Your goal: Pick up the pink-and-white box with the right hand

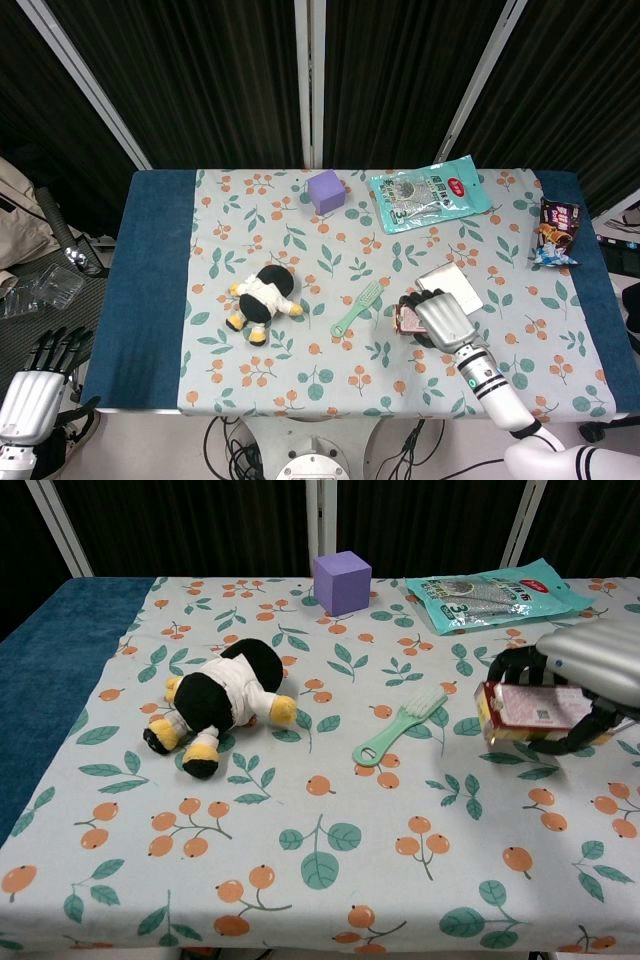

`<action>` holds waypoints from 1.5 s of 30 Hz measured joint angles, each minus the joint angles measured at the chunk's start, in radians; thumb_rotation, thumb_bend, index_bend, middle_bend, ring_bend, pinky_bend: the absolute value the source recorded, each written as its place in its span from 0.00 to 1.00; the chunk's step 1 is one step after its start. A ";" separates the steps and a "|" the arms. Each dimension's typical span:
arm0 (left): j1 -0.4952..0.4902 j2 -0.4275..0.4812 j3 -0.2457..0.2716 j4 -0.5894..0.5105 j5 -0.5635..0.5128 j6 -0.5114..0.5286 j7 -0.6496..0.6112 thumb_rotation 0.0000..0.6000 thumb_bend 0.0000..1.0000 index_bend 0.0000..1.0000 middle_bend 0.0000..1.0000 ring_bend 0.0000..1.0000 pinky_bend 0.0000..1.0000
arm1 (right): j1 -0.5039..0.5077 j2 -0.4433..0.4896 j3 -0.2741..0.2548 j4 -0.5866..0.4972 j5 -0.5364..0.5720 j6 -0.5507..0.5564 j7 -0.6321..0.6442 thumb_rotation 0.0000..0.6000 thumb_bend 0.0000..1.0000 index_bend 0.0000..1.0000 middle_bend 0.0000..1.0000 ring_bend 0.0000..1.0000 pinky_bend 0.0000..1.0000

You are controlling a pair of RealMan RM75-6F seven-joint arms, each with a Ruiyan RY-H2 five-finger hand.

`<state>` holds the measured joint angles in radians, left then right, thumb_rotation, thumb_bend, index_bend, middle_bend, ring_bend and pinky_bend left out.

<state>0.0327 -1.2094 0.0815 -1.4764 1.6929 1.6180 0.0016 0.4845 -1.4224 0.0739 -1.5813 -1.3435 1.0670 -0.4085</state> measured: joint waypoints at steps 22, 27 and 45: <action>-0.016 0.003 -0.001 -0.011 -0.010 -0.036 0.010 1.00 0.11 0.10 0.06 0.00 0.07 | 0.058 -0.073 0.085 0.287 0.191 -0.102 0.093 1.00 0.19 0.13 0.18 0.12 0.21; -0.015 0.003 -0.001 -0.010 -0.010 -0.031 0.008 1.00 0.11 0.10 0.06 0.00 0.07 | 0.064 -0.070 0.082 0.292 0.187 -0.117 0.117 1.00 0.11 0.00 0.02 0.00 0.02; -0.013 0.015 -0.012 -0.028 0.000 -0.002 0.017 1.00 0.11 0.10 0.06 0.00 0.07 | -0.189 0.127 -0.063 0.069 -0.087 0.330 0.176 1.00 0.04 0.00 0.00 0.00 0.00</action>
<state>0.0196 -1.1945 0.0693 -1.5048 1.6933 1.6155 0.0190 0.2960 -1.2955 0.0111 -1.5118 -1.4301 1.3968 -0.2323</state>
